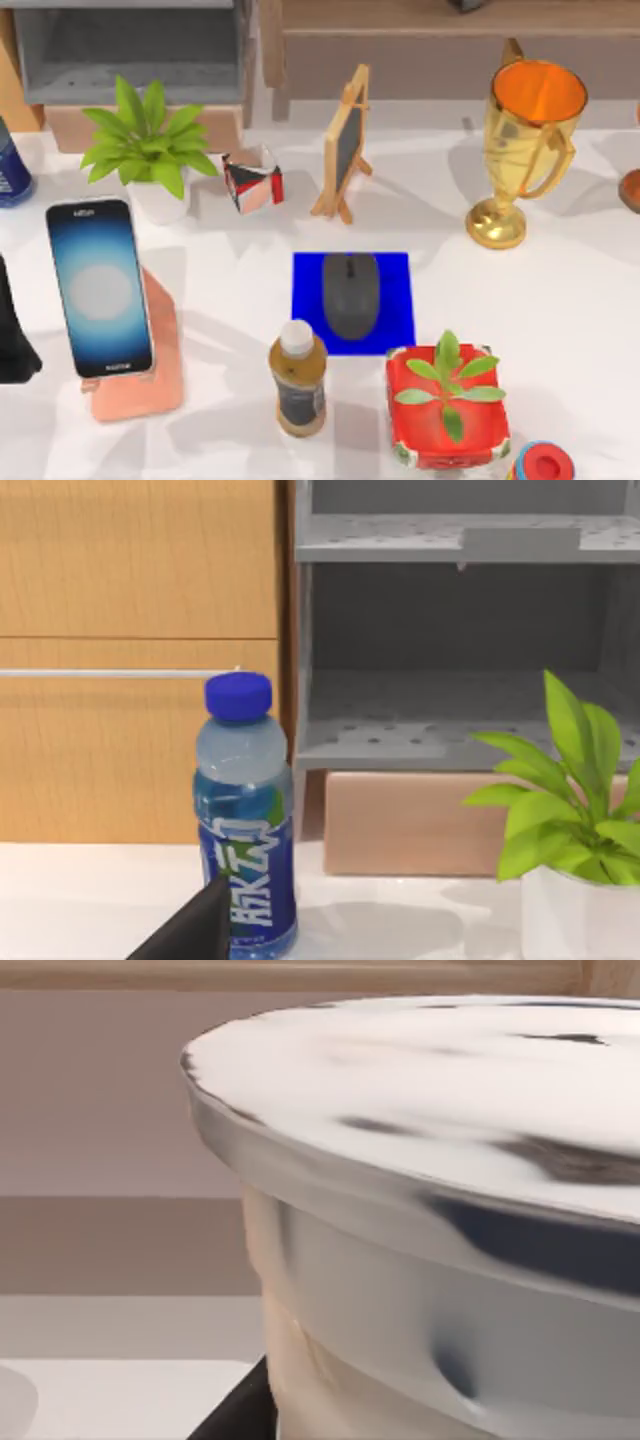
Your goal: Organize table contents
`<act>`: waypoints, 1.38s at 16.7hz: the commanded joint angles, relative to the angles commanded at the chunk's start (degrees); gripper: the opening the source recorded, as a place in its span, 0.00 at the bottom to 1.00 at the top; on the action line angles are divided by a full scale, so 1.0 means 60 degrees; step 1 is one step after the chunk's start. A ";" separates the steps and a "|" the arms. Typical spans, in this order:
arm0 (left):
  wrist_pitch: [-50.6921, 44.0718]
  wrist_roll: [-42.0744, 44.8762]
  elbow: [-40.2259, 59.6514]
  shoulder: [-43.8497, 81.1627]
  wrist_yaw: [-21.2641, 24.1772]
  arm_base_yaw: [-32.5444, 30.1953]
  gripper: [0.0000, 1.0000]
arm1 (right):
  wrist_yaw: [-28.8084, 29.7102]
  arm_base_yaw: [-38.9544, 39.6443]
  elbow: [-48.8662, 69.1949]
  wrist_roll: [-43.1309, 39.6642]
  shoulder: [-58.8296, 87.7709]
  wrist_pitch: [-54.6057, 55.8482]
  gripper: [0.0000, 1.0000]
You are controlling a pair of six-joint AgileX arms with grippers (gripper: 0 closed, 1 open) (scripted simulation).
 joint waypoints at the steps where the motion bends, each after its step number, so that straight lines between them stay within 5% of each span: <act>1: 0.0000 0.0000 0.0000 0.0000 0.0000 0.0000 1.00 | 0.0000 0.0000 0.0000 0.0000 0.0000 0.0000 0.00; 11: 0.0000 0.0000 0.0000 0.0000 0.0000 0.0000 1.00 | 0.1076 0.2067 0.1316 0.0175 -0.1923 -0.0680 0.00; 23: 0.0000 0.0000 0.0000 0.0000 0.0000 0.0000 1.00 | 0.5628 0.6879 0.4750 0.0130 -0.2627 -0.5951 0.00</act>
